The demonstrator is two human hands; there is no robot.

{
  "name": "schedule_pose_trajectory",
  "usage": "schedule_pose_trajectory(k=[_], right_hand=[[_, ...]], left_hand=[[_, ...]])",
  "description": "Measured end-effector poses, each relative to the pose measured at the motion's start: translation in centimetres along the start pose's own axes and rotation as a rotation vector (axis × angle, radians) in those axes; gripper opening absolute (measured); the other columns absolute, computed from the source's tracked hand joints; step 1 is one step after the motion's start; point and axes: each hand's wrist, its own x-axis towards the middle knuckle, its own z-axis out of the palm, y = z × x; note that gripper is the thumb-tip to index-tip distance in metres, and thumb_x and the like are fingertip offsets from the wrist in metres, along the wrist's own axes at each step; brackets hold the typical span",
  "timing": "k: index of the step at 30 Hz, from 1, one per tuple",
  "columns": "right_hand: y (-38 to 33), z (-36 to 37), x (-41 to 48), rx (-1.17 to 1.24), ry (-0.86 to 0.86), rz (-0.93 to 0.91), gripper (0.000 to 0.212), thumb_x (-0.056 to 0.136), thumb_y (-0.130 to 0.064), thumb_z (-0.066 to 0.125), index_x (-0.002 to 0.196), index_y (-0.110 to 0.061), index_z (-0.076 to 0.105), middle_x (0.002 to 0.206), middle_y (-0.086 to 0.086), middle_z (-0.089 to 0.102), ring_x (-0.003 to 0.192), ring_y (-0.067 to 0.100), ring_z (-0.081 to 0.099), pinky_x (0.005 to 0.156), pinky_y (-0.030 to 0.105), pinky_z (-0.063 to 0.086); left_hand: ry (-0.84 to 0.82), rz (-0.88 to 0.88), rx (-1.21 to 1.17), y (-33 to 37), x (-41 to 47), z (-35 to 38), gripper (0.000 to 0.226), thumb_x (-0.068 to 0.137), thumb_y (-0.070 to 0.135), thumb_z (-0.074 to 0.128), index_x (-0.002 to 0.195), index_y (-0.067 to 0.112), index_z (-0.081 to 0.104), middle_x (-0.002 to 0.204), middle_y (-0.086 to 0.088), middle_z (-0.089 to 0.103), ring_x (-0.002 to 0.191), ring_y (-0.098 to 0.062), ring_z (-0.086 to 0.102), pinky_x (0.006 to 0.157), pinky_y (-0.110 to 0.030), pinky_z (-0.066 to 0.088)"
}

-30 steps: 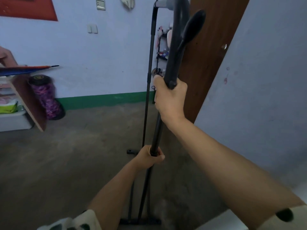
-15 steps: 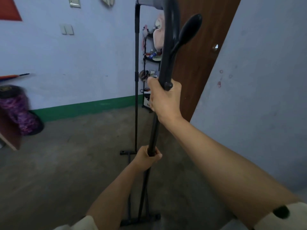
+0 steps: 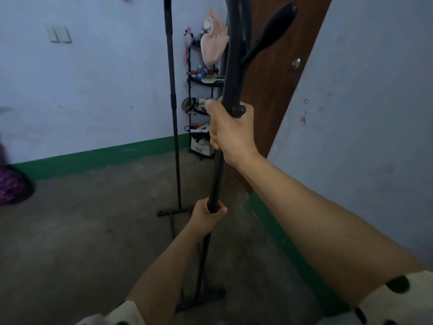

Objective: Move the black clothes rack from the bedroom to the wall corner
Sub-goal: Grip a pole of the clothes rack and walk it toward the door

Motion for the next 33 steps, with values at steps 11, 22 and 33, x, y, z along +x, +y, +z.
schedule_pose_trajectory(k=[11, 22, 33], right_hand=[[1.4, -3.7, 4.6, 0.028, -0.106, 0.029, 0.046, 0.094, -0.003, 0.051, 0.052, -0.019, 0.042, 0.041, -0.003, 0.035, 0.031, 0.013, 0.027, 0.038, 0.022, 0.025], [1.9, -5.6, 4.9, -0.004, -0.14, -0.029, 0.036, 0.096, -0.013, 0.055, 0.061, -0.014, 0.044, 0.046, 0.003, 0.039, 0.038, 0.021, 0.033, 0.044, 0.031, 0.033], [1.9, -6.7, 1.9, -0.239, 0.036, -0.15, 0.015, 0.086, -0.015, 0.066, 0.095, -0.014, 0.053, 0.08, 0.009, 0.059, 0.074, 0.023, 0.063, 0.071, 0.036, 0.058]], left_hand=[[0.04, -0.052, -0.08, 0.2, 5.3, 3.2, 0.016, 0.081, 0.009, 0.067, 0.07, 0.011, 0.056, 0.06, 0.0, 0.055, 0.055, -0.011, 0.052, 0.047, -0.011, 0.043], [0.039, -0.065, -0.03, 0.2, 6.1, 4.4, 0.018, 0.079, 0.015, 0.072, 0.066, 0.018, 0.059, 0.057, 0.005, 0.054, 0.048, -0.002, 0.049, 0.045, -0.011, 0.041], [-0.16, -0.1, 0.127, 2.4, 4.4, 2.4, 0.048, 0.073, 0.034, 0.077, 0.111, 0.014, 0.056, 0.097, -0.001, 0.065, 0.097, -0.021, 0.063, 0.087, -0.034, 0.05]])
